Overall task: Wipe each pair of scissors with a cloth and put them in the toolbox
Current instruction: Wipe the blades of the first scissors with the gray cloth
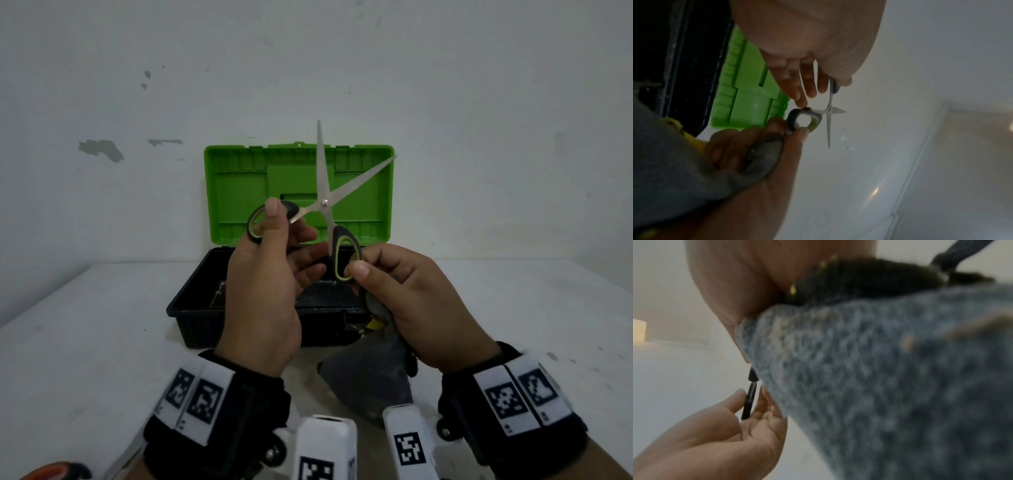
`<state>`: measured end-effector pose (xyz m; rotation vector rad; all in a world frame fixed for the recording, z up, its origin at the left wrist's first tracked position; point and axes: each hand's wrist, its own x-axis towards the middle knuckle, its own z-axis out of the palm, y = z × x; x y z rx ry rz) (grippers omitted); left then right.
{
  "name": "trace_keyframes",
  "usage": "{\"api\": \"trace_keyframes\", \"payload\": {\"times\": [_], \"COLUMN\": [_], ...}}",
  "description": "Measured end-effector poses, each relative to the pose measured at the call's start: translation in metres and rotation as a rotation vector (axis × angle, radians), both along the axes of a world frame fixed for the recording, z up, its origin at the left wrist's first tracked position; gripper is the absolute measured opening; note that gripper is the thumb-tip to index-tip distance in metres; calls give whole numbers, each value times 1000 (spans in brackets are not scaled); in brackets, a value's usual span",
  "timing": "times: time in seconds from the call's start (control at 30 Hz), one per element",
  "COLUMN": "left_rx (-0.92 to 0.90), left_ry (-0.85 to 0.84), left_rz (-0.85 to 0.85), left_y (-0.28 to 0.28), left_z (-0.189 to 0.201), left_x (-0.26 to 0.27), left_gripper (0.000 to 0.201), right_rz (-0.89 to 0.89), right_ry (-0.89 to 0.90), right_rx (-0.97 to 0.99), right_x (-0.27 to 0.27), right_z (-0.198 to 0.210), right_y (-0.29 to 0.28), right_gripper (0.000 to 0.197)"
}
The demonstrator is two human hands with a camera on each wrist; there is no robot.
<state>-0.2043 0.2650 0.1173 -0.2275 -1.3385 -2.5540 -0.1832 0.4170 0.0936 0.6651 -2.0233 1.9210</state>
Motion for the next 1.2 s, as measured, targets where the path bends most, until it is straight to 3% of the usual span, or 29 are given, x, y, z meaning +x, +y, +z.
{"api": "trace_keyframes", "payload": {"times": [0.33, 0.53, 0.67, 0.73, 0.83, 0.93, 1.2], "left_rx": [46, 60, 11, -28, -73, -72, -59], "left_ry": [45, 11, 64, 108, 146, 132, 135], "left_rz": [310, 390, 418, 431, 422, 410, 413], "left_y": [12, 18, 17, 15, 14, 14, 11], "left_z": [1, -1, -6, -8, -11, -15, -18], "left_x": [6, 0, -1, -2, -2, -3, -6], "left_gripper": [34, 36, 36, 35, 34, 36, 32], "right_rz": [5, 45, -113, -217, -272, -394, -486], "right_ry": [19, -10, 0, -11, -35, 113, 103], "right_rx": [264, 423, 583, 550, 368, 372, 258], "right_x": [7, 8, 9, 7, 10, 16, 12], "right_z": [13, 23, 29, 33, 41, 43, 35], "right_y": [-6, -10, -7, 4, 15, 11, 3], "right_gripper": [20, 25, 33, 38, 18, 5, 5]}}
